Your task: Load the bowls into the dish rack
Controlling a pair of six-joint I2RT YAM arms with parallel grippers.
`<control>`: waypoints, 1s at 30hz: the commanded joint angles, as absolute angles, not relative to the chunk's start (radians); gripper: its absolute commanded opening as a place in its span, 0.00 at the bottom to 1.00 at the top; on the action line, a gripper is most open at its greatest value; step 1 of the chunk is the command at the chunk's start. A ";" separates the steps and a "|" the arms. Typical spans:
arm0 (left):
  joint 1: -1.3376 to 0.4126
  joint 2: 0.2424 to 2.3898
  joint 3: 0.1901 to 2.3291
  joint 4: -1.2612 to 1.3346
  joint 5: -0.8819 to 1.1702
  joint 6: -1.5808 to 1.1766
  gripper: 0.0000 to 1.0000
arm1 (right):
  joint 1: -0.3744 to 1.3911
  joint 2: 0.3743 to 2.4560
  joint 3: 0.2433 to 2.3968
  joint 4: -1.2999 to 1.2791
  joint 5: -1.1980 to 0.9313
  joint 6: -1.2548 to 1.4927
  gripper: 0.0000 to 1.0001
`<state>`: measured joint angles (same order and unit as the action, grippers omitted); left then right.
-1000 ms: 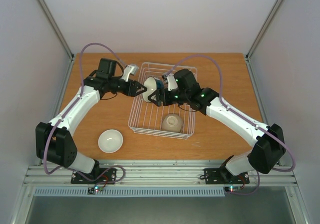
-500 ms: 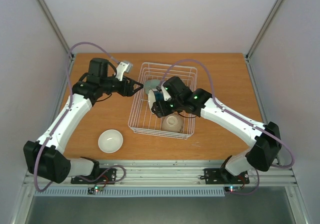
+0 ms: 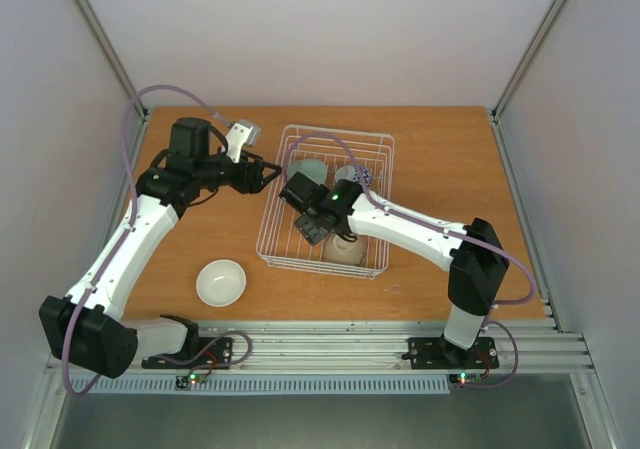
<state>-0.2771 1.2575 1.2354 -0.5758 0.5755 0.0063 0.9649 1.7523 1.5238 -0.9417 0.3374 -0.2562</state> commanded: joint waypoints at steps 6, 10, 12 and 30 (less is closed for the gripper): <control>-0.274 1.247 1.222 -0.545 0.563 0.035 0.65 | 1.021 1.843 1.637 -1.018 0.579 -0.330 0.01; -0.273 1.248 1.220 -0.546 0.558 0.037 0.65 | 1.035 1.884 1.657 -1.037 0.601 -0.343 0.01; -0.274 1.253 1.222 -0.547 0.559 0.038 0.65 | 1.043 1.911 1.674 -1.060 0.630 -0.346 0.01; -0.274 1.216 1.224 -0.552 0.518 0.051 0.66 | 1.089 2.087 1.789 -1.181 0.690 -0.353 0.01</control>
